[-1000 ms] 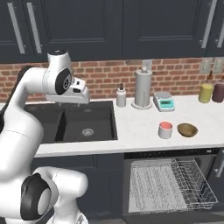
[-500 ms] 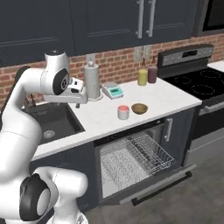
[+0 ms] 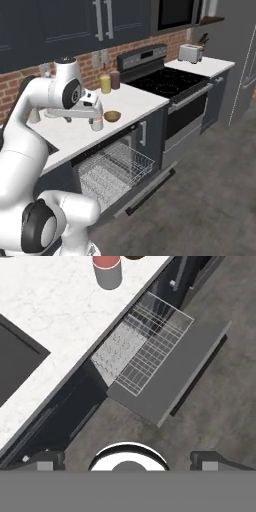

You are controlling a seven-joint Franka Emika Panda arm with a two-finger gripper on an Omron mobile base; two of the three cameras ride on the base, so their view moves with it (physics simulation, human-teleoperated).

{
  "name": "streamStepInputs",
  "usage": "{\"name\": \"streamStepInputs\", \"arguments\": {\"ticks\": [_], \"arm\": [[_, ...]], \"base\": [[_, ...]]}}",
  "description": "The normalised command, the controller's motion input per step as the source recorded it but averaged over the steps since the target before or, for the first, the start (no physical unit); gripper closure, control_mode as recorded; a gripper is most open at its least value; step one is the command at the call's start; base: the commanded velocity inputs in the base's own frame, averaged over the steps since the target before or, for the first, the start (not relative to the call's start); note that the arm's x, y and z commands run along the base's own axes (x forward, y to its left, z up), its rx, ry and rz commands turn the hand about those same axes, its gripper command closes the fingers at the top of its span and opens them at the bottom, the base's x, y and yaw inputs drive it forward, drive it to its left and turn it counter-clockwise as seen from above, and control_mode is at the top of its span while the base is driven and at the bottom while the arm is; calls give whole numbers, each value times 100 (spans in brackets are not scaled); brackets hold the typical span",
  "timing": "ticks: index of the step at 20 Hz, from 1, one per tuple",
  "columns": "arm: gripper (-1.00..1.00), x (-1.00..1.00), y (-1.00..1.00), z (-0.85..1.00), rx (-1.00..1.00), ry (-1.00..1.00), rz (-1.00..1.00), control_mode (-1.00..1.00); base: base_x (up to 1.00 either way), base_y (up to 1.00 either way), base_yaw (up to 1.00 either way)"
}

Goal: Pick up the cup and bowl from the counter, place them in the dishwasher, and close the dishwasher door.

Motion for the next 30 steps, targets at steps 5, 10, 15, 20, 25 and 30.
{"name": "streamStepInputs", "arguments": {"ticks": [5, 10, 15, 20, 25, 30], "arm": [[-100, 0, 0, 0, 0, 0, 0, 100], [-100, 0, 0, 0, 0, 0, 0, 100], [-100, 0, 0, 0, 0, 0, 0, 100], [-100, 0, 0, 0, 0, 0, 0, 100], [-100, 0, 0, 0, 0, 0, 0, 100], [-100, 0, 0, 0, 0, 0, 0, 100]], "base": [[3, 26, -31], [3, 44, -21], [0, 45, -11], [0, 37, -9], [0, 15, -4], [0, 41, -1]]}}
